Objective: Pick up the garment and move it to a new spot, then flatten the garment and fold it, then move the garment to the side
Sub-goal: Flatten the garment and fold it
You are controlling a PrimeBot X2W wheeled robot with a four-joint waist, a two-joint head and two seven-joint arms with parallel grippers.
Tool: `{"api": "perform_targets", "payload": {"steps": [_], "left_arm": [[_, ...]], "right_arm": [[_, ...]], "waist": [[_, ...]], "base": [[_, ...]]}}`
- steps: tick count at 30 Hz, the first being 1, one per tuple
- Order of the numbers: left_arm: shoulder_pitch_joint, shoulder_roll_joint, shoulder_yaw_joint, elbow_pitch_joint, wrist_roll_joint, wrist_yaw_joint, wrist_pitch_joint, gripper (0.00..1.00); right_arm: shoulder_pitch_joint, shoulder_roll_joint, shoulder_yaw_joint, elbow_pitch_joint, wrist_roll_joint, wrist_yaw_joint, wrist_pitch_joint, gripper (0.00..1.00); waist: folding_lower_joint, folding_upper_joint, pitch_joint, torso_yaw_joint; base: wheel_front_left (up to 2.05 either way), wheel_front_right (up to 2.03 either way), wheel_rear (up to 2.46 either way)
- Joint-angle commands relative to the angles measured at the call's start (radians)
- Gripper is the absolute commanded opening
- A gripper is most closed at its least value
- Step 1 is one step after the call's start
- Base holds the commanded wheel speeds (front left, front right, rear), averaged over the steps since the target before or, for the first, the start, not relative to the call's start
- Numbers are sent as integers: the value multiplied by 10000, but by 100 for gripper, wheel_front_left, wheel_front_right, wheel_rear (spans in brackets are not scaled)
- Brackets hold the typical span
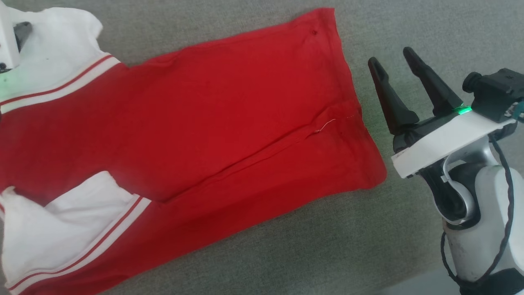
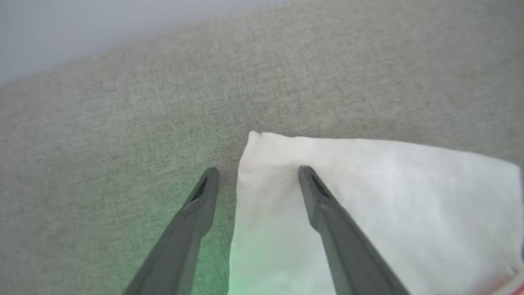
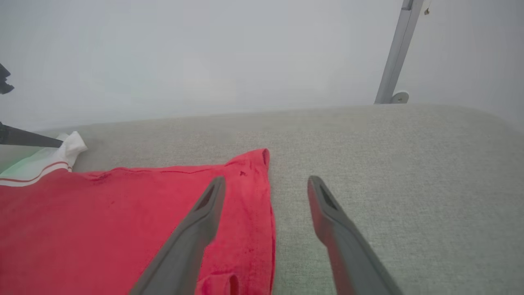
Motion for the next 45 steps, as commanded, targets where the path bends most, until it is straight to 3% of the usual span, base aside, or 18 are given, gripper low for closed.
{"api": "perform_targets", "payload": {"steps": [1,6,7,8,16,24,33,34,35,37,45], "left_arm": [[-138,-37,-37,174,-50,-20,79,100],[-221,-369,-202,1178,-192,-33,647,100],[-189,-481,-278,1322,-244,-82,872,26],[-183,-570,-319,1455,-257,-91,1037,0],[-727,-1370,-547,1950,-187,-358,1155,0],[-1341,-2237,-589,2518,-114,-750,582,0],[-1744,-2941,-596,3378,-215,-1249,6,0],[-1760,-2992,-583,3492,-229,-1299,-68,0],[-1760,-2992,-583,3492,-229,-1299,-68,0],[-1802,-3090,-589,3669,-226,-1369,-186,0],[-2107,-3442,-520,4113,-290,-1814,-752,0]], "right_arm": [[-118,-4,50,54,116,-1,14,100],[-238,-112,310,325,452,-3,445,100],[-302,-131,323,373,526,-3,556,100],[-375,-177,344,412,572,-1,681,100],[-1512,-558,386,1273,668,-1,1993,100],[-3436,-959,966,3232,742,-3,3567,100],[-4879,-1153,2106,5641,834,-4,6462,100],[-4933,-1197,2220,5795,854,-4,6851,67],[-4933,-1197,2220,5795,854,-4,6851,67],[-5087,-1330,2305,6038,811,-4,7414,0],[-5448,-1408,1774,6011,533,-10,7199,0]], "waist": [[0,0,99,-63],[0,0,280,-86],[0,0,304,-75],[0,0,332,-51],[0,0,493,561],[0,0,577,1277],[0,0,514,1774],[0,0,493,1804],[0,0,493,1804],[0,0,456,1847],[0,0,112,2080]], "base": [[0,0,0],[0,0,0],[0,0,0],[0,0,0],[0,0,0],[0,0,0],[0,0,0],[0,0,0],[0,0,0],[0,0,0],[0,0,0]]}}
